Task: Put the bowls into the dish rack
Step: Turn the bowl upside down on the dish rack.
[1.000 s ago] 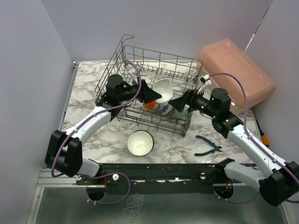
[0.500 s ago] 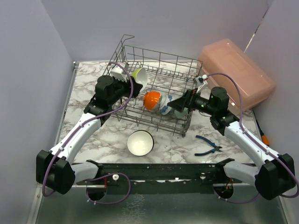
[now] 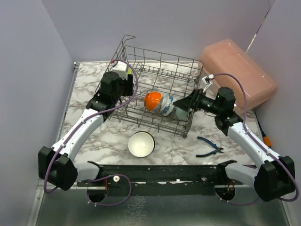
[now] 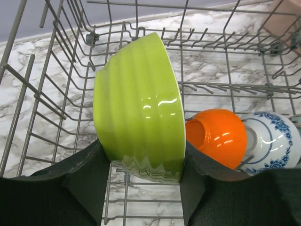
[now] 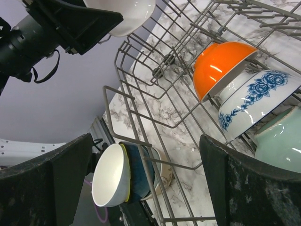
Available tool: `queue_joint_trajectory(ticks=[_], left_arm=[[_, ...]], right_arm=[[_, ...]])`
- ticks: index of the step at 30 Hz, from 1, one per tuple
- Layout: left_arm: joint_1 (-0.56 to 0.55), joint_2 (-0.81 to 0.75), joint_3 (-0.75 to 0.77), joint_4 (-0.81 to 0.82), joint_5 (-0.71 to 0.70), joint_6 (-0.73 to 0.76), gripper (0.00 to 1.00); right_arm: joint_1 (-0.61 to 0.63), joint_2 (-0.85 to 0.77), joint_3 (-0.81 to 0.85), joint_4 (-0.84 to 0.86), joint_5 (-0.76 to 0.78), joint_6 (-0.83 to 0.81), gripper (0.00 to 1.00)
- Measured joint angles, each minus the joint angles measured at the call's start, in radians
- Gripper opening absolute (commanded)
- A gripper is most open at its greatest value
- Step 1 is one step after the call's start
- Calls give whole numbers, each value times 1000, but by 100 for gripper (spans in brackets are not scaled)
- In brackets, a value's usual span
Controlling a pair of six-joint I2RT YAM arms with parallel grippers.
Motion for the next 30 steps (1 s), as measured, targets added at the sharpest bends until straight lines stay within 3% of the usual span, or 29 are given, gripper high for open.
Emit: queue_joint_trajectory(ticks=[12, 30], left_arm=[[-82, 201, 181, -193, -209, 60, 0], [-91, 540, 536, -519, -386, 117, 0]], right_arm=[[-2, -71, 3, -113, 10, -79, 100], [-2, -122, 3, -224, 43, -163, 100]])
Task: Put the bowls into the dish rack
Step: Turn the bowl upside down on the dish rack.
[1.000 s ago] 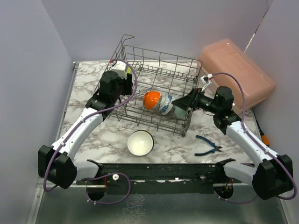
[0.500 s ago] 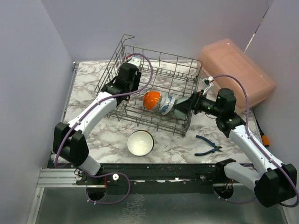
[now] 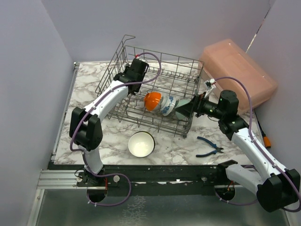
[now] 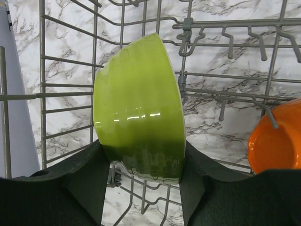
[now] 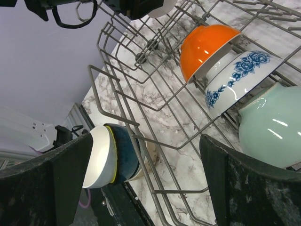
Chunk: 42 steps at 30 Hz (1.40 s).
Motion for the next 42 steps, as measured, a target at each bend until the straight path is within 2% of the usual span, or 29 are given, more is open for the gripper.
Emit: queue_joint_trajectory(ticks=[13, 33, 37, 42], left_arm=[[0, 99, 65, -112, -161, 60, 0], [16, 172, 28, -111, -236, 65, 0], [19, 172, 21, -108, -236, 65, 13], [20, 174, 11, -109, -233, 65, 23]], right_arm=[[0, 3, 0, -10, 0, 1, 100], [0, 23, 0, -23, -2, 5, 100], [0, 24, 0, -24, -2, 7, 100], [0, 24, 0, -24, -2, 10, 100]])
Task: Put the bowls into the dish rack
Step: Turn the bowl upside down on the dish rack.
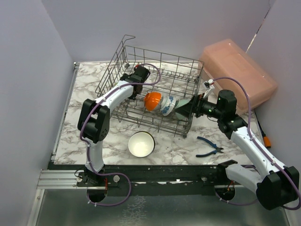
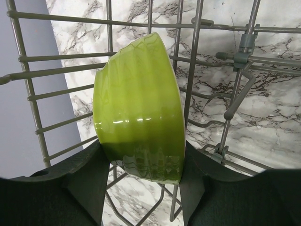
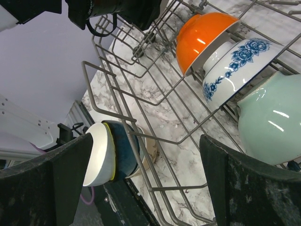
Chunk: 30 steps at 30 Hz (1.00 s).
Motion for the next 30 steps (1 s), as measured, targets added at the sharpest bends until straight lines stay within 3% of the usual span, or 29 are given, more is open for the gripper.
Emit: queue_joint_trajectory(ticks=[9, 14, 30], left_arm=[[1, 5, -3, 0, 8, 0, 62], [2, 5, -3, 0, 18, 2, 77], [23, 2, -3, -1, 40, 1, 79]], right_arm=[[0, 0, 0, 0, 0, 3, 100], [0, 0, 0, 0, 0, 3, 100], [0, 0, 0, 0, -7, 8, 100]])
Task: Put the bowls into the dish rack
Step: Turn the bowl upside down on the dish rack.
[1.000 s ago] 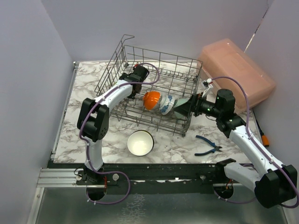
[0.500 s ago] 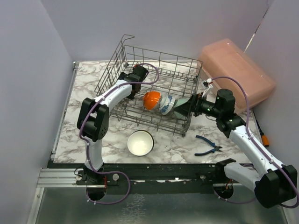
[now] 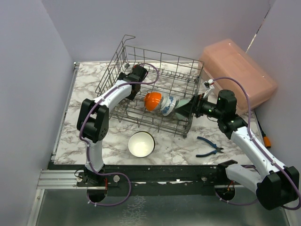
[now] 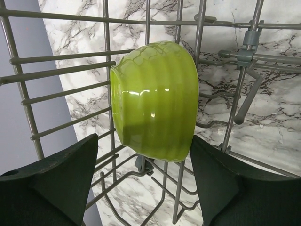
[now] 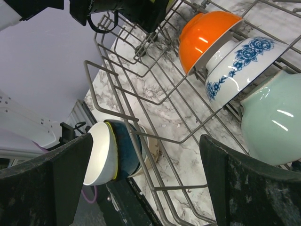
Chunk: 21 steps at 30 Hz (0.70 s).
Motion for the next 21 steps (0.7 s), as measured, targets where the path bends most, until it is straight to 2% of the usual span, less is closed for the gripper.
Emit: queue_joint_trajectory(ticks=[6, 11, 21], left_arm=[[-2, -47, -19, 23, 37, -12, 79], [-3, -161, -80, 83, 78, -14, 81], [-3, -398, -227, 275, 327, 6, 90]], right_arm=[[0, 0, 0, 0, -4, 4, 100], [0, 0, 0, 0, -5, 10, 100], [0, 1, 0, 0, -17, 10, 100]])
